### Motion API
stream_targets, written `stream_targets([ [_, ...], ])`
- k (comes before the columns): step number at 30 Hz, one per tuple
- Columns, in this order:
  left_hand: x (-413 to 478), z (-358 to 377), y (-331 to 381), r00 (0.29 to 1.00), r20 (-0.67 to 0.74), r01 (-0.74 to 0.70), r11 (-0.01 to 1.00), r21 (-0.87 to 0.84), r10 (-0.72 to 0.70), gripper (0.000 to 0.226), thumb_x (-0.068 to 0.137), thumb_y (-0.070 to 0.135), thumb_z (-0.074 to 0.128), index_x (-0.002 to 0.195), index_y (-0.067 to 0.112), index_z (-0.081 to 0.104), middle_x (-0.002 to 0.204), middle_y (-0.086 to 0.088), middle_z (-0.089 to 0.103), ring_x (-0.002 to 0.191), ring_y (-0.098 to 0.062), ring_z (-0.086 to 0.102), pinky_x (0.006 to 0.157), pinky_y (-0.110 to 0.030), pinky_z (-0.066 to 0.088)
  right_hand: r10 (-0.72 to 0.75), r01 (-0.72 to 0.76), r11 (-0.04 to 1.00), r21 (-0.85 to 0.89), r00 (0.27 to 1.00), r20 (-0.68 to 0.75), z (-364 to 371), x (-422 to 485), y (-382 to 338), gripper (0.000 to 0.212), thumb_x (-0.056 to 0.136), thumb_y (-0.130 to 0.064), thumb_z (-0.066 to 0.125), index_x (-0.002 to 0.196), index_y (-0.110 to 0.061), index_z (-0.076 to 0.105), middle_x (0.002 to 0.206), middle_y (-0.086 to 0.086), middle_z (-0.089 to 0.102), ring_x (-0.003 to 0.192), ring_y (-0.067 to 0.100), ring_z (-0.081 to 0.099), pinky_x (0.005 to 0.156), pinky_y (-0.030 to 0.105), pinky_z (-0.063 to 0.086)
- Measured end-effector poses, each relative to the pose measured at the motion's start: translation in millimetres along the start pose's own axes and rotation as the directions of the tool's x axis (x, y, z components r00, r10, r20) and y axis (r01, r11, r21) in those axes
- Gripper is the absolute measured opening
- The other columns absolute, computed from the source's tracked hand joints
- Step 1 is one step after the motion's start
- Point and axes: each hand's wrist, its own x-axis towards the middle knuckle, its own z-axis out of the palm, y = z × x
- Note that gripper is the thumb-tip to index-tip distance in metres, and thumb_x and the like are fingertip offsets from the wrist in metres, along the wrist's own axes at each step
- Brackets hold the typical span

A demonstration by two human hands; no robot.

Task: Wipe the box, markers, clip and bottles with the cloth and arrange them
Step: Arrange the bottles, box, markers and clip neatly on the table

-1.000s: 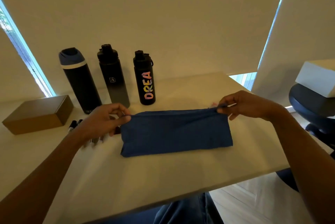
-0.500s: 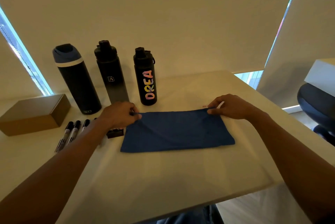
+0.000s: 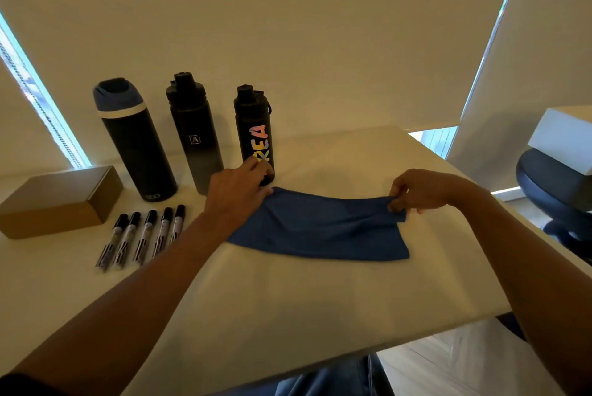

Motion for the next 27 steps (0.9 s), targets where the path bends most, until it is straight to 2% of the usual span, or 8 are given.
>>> stream_targets([
  [4, -31, -9, 30, 0.981, 0.151, -0.084, 0.963, -0.257, 0.126, 0.03, 0.091, 0.065, 0.065, 0.11, 0.042, 0.061, 0.102, 0.022, 0.062, 0.09, -0.002, 0.062, 0.074, -0.025, 0.049, -0.097, 0.122, 0.985, 0.122, 0.977, -0.187, 12, 2, 4, 0.019, 0.087, -0.032, 0.08, 0.097, -0.021, 0.069, 0.098, 0.0, 0.069, 0.082, 0.023, 0.07, 0.07, 0.034, 0.062],
  [7, -57, -6, 30, 0.966, 0.234, -0.063, 0.975, -0.214, 0.113, 0.027, 0.094, 0.068, 0.057, 0.103, 0.043, 0.062, 0.101, 0.022, 0.057, 0.089, 0.0, 0.055, 0.076, -0.028, 0.052, -0.088, 0.139, 0.975, 0.173, 0.959, -0.27, 17, 4, 2, 0.019, 0.088, -0.027, 0.079, 0.099, -0.021, 0.065, 0.099, 0.001, 0.069, 0.079, 0.021, 0.071, 0.068, 0.033, 0.063],
  [10, -74, -6, 12, 0.97, 0.232, -0.027, 0.98, -0.197, 0.073, 0.017, 0.097, 0.058, 0.059, 0.105, 0.043, 0.061, 0.108, 0.02, 0.057, 0.1, -0.003, 0.054, 0.084, -0.031, 0.052, 0.013, -0.007, 0.98, 0.198, 0.999, -0.029, 12, -8, -1, 0.024, 0.088, -0.018, 0.076, 0.108, -0.013, 0.062, 0.09, 0.008, 0.077, 0.078, 0.023, 0.076, 0.075, 0.034, 0.061],
  [13, -71, -10, 0, 0.967, 0.254, 0.009, 0.994, -0.111, 0.02, 0.017, 0.102, 0.044, 0.058, 0.118, 0.039, 0.061, 0.119, 0.013, 0.058, 0.111, -0.011, 0.055, 0.091, -0.033, 0.05, 0.052, -0.14, 0.958, 0.25, 0.942, 0.331, 1, -32, -12, 0.03, 0.089, -0.005, 0.073, 0.116, -0.005, 0.06, 0.095, 0.018, 0.077, 0.084, 0.03, 0.077, 0.075, 0.034, 0.06],
  [15, -66, -10, 6, 0.971, 0.238, 0.037, 0.999, -0.032, -0.028, 0.023, 0.102, 0.034, 0.06, 0.126, 0.034, 0.06, 0.127, 0.008, 0.058, 0.115, -0.014, 0.056, 0.096, -0.035, 0.049, 0.027, -0.123, 0.968, 0.221, 0.919, 0.393, -1, -36, -17, 0.031, 0.089, -0.004, 0.075, 0.116, -0.004, 0.06, 0.1, 0.021, 0.076, 0.088, 0.032, 0.077, 0.077, 0.035, 0.061],
  [20, -79, -11, 76, 0.98, 0.086, -0.139, 0.93, -0.34, 0.178, 0.02, 0.103, 0.045, 0.057, 0.118, 0.036, 0.064, 0.116, 0.016, 0.062, 0.105, -0.005, 0.057, 0.09, -0.026, 0.048, -0.117, 0.089, 0.939, 0.334, 0.991, 0.065, 1, -21, -9, 0.015, 0.091, -0.004, 0.069, 0.102, -0.013, 0.063, 0.106, 0.018, 0.071, 0.092, 0.031, 0.071, 0.078, 0.038, 0.063],
  [23, -83, -4, 113, 0.933, 0.07, -0.291, 0.856, -0.428, 0.352, 0.025, 0.102, 0.052, 0.056, 0.118, 0.038, 0.068, 0.119, 0.017, 0.061, 0.107, -0.002, 0.054, 0.091, -0.025, 0.046, -0.208, 0.174, 0.92, 0.352, 0.976, 0.059, 3, -24, -2, 0.021, 0.093, 0.0, 0.061, 0.099, -0.017, 0.073, 0.111, 0.011, 0.07, 0.101, 0.03, 0.068, 0.083, 0.039, 0.063],
  [27, -76, 7, 133, 0.913, 0.022, -0.352, 0.816, -0.459, 0.407, 0.027, 0.101, 0.053, 0.058, 0.119, 0.038, 0.072, 0.12, 0.016, 0.064, 0.106, -0.004, 0.055, 0.087, -0.03, 0.05, -0.222, 0.178, 0.939, 0.294, 0.967, 0.121, 6, -30, -1, 0.036, 0.089, 0.004, 0.059, 0.097, -0.024, 0.08, 0.11, 0.004, 0.07, 0.099, 0.022, 0.067, 0.088, 0.036, 0.06],
])
